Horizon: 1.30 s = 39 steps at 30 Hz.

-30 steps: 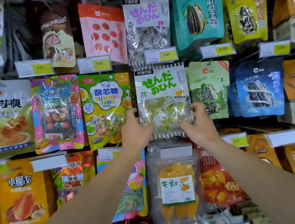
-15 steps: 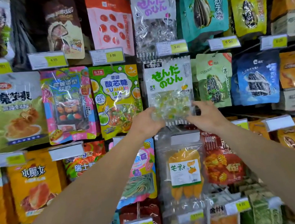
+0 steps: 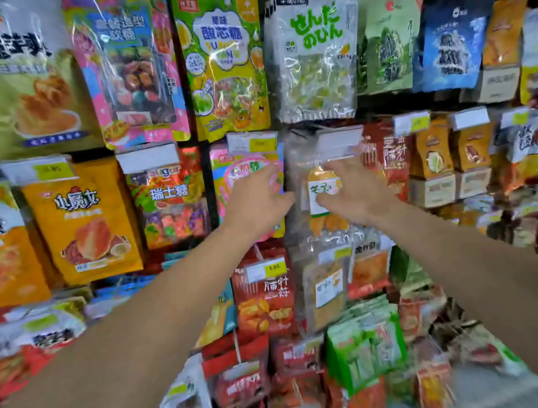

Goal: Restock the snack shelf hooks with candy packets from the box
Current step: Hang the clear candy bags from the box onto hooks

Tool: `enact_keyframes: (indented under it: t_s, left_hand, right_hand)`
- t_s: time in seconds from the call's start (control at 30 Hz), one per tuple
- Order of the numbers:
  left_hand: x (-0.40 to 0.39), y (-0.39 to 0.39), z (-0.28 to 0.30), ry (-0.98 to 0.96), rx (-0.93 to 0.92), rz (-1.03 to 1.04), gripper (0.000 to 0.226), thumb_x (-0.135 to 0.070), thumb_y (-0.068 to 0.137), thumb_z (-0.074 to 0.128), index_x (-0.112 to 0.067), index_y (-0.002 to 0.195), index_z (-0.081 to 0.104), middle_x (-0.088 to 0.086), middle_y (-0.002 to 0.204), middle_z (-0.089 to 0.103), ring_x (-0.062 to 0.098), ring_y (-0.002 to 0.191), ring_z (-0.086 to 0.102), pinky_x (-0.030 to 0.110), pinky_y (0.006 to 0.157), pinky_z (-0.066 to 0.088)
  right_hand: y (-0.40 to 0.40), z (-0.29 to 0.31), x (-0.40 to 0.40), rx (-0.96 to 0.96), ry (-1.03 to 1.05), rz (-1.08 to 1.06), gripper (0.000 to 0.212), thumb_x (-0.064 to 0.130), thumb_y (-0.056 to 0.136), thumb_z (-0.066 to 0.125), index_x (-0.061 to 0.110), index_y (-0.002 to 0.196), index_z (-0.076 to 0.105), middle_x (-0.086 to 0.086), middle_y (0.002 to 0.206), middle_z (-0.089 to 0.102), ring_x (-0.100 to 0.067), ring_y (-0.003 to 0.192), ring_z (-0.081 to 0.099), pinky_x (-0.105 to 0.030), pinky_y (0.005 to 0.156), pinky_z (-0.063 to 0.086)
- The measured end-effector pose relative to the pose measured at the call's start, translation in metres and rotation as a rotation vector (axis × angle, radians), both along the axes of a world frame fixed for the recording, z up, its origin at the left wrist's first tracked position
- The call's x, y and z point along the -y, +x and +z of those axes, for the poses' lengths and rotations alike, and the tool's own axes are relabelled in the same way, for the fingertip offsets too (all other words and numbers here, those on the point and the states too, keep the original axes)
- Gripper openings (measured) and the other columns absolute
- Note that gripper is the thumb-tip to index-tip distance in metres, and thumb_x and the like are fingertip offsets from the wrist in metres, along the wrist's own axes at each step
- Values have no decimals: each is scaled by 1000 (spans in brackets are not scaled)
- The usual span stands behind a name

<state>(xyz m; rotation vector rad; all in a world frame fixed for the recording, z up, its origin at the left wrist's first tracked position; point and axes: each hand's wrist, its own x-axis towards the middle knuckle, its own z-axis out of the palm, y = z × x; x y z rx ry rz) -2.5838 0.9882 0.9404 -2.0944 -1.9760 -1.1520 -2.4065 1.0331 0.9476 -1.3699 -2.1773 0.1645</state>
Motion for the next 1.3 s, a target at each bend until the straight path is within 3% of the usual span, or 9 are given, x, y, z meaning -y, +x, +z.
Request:
enact_keyframes:
  t_s: [0.17, 0.3, 0.5, 0.6, 0.7, 0.93, 1.03, 1.2, 1.3]
  left_hand:
    - [81, -16, -77, -129, 57, 50, 54, -33, 87, 65, -16, 136, 53, 15, 128, 63, 31, 118, 57, 33, 92, 42]
    - [140, -30, -132, -245, 119, 87, 60, -41, 87, 62, -14, 140, 50, 11, 138, 56, 28, 126, 53, 31, 100, 38]
    - [249, -54, -195, -401, 201, 158, 57, -41, 92, 60, -15, 141, 48, 9, 140, 55, 25, 126, 53, 28, 99, 38]
    - [298, -73, -220, -473, 225, 195, 61, -49, 86, 54, -19, 140, 50, 10, 127, 64, 28, 111, 63, 28, 88, 43]
    - [338, -98, -246, -553, 230, 251, 54, -37, 93, 59, -22, 143, 46, 10, 123, 65, 26, 104, 64, 27, 81, 45]
    - [386, -177, -317, -704, 331, 365, 53, -39, 94, 56, -22, 143, 45, 6, 134, 59, 24, 114, 60, 29, 89, 45]
    - [400, -226, -357, -793, 408, 394, 56, -44, 91, 56, -29, 143, 44, 2, 114, 67, 20, 99, 62, 27, 83, 48]
    - [402, -304, -415, -906, 516, 407, 57, -54, 88, 55, -29, 139, 48, 7, 124, 65, 26, 122, 54, 37, 96, 48]
    - [401, -334, -444, -912, 621, 461, 56, -55, 86, 57, -26, 134, 55, 3, 124, 66, 23, 118, 58, 33, 97, 47]
  right_hand:
    - [-19, -67, 70, 120, -55, 43, 64, 35, 91, 59, 16, 148, 37, -11, 148, 38, -29, 133, 42, -33, 104, 37]
    - [-31, -121, 125, 129, -148, 99, 60, 36, 88, 63, 13, 140, 46, -10, 146, 42, -30, 138, 37, -36, 109, 32]
    - [-48, -204, 217, 115, -323, 190, 63, 42, 87, 62, 16, 141, 45, -10, 140, 47, -30, 129, 47, -37, 106, 40]
    - [-64, -239, 255, 148, -428, 214, 71, 51, 80, 58, 15, 140, 46, -9, 140, 46, -30, 127, 48, -39, 105, 42]
    - [-88, -269, 287, 160, -527, 257, 79, 58, 77, 52, 17, 143, 43, -5, 145, 41, -28, 130, 47, -40, 106, 42]
    - [-164, -334, 327, 333, -648, 321, 64, 40, 92, 58, 14, 146, 37, -6, 149, 38, -27, 138, 34, -34, 109, 32]
    - [-214, -365, 336, 360, -696, 327, 62, 39, 91, 56, 14, 145, 39, -7, 147, 41, -27, 136, 38, -33, 108, 34]
    - [-290, -414, 346, 444, -822, 286, 65, 43, 89, 57, 14, 144, 39, -7, 147, 41, -28, 136, 38, -37, 111, 35]
    - [-323, -439, 348, 494, -873, 292, 61, 40, 89, 59, 13, 141, 43, -10, 145, 43, -31, 133, 41, -39, 108, 38]
